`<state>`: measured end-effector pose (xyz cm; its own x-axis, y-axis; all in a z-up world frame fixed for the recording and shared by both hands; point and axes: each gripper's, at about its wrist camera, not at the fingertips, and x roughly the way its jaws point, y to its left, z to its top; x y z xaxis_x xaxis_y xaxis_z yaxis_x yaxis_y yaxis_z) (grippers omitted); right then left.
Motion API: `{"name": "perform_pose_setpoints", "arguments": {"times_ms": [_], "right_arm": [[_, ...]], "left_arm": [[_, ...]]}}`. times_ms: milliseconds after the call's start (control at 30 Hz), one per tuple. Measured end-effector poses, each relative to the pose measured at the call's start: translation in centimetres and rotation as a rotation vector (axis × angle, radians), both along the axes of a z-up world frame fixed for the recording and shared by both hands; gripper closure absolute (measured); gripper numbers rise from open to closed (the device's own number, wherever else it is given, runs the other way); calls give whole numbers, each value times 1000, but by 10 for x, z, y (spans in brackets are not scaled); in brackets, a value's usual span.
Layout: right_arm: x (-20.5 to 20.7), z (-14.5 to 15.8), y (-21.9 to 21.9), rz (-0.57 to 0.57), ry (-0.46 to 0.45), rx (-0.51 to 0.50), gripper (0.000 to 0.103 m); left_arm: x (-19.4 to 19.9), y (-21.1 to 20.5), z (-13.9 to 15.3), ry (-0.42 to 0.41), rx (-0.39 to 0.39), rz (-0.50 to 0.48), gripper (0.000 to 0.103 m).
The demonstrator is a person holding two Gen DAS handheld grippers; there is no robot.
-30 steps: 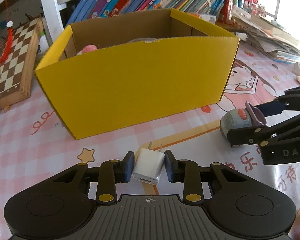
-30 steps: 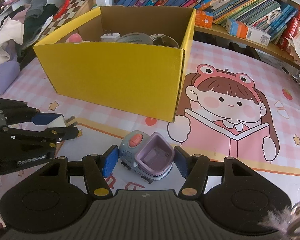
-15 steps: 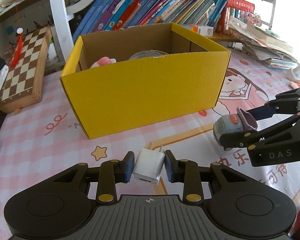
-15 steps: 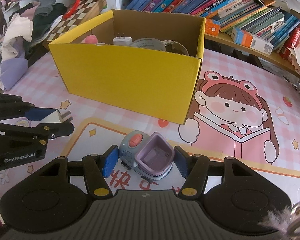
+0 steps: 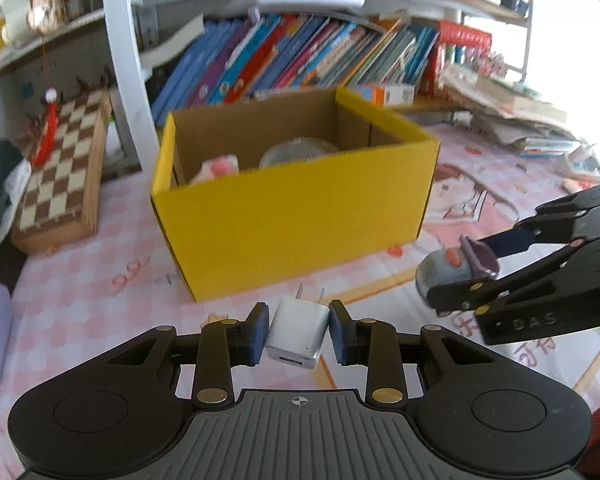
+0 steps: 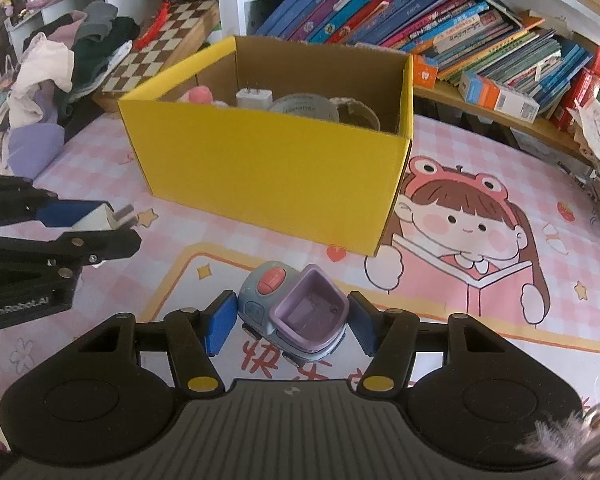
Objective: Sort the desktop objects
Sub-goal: 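Carry the plug and toy car up over the yellow box with both tools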
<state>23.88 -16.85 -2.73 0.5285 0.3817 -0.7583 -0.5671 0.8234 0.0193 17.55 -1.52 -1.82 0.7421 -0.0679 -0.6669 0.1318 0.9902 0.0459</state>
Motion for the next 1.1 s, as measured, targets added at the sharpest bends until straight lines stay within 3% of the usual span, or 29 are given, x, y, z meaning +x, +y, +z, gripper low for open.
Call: {"name": "perform_pose_setpoints", "arguments": {"times_ms": [500,833,1100], "right_arm": [[2,52,10,28,-100,63,45],[29,96,22,54,-214,106,45],[60,114,34,102,-283,87,45]], "left_arm": [[3,1,40,-126,27,-61,72],[25,6,68,-217,72,-70,72],[49,10,81,-250,98,-64,72]]}}
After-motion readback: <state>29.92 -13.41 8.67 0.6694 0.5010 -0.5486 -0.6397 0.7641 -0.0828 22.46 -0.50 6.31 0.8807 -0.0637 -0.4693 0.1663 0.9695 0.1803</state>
